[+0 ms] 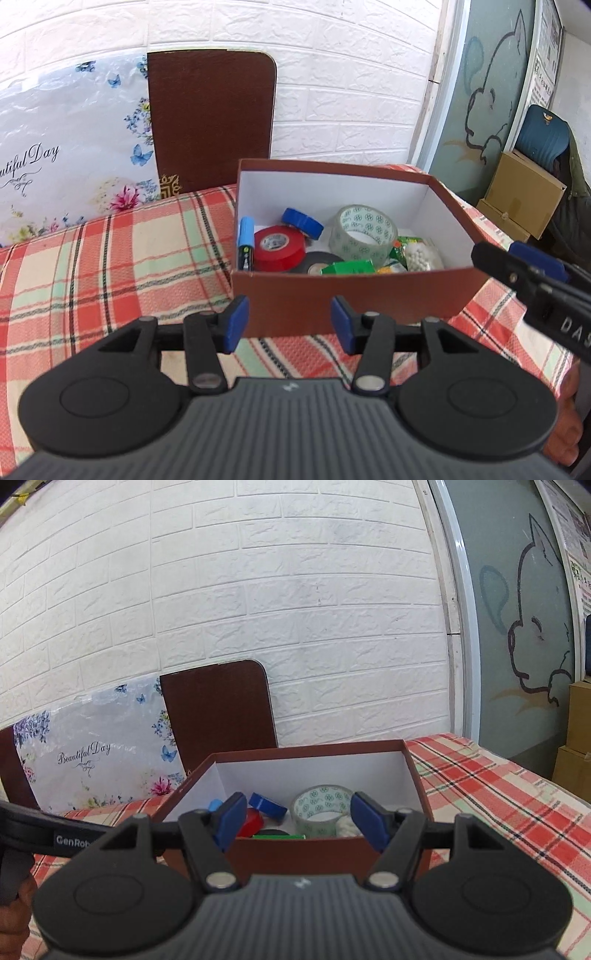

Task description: Organize objects

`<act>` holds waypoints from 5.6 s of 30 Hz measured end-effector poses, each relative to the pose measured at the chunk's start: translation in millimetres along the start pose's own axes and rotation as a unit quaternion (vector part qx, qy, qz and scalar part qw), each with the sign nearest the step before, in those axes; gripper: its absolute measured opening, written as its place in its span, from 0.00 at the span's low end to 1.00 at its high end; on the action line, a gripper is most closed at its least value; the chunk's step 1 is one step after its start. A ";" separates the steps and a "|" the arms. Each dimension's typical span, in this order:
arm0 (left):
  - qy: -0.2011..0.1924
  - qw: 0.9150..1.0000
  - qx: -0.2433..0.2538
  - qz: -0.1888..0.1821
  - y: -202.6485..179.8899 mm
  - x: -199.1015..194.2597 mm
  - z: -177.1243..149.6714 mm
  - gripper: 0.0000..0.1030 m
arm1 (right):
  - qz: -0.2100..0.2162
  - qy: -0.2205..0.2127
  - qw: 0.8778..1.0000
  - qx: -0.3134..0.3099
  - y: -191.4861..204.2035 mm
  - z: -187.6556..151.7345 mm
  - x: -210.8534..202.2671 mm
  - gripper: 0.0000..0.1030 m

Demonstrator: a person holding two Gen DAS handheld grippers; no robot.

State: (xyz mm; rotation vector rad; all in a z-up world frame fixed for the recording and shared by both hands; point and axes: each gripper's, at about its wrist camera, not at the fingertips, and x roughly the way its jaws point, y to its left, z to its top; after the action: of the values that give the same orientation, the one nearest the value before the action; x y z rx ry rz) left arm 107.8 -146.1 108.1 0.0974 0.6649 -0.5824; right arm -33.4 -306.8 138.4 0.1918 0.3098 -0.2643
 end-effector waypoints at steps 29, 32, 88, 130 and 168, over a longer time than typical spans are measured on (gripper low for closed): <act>-0.017 0.998 0.009 0.066 -4.2 -26.7 -19.4 0.61 | 0.010 -0.012 1.000 0.008 6.5 2.2 -33.6 0.64; -0.019 0.997 0.009 0.071 -1.9 -29.0 -21.4 0.62 | 0.017 -0.008 1.000 0.007 11.2 0.1 -34.3 0.65; -0.038 0.992 0.014 0.122 9.8 -67.9 -52.5 1.00 | 0.047 0.040 0.998 0.002 54.9 -27.8 -63.0 0.81; -0.027 0.985 0.037 0.166 -9.0 -70.8 -58.3 1.00 | 0.043 0.046 0.997 0.040 36.3 -37.7 -59.3 0.84; -0.008 0.985 0.041 0.170 -16.4 -60.4 -54.6 1.00 | 0.030 0.035 0.998 0.031 35.7 -37.7 -55.3 0.85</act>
State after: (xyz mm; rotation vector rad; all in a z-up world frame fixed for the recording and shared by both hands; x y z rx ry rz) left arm 30.4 -116.3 103.3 0.2769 0.5920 -0.2808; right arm -84.4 -251.9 126.3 0.2710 0.3646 -0.2086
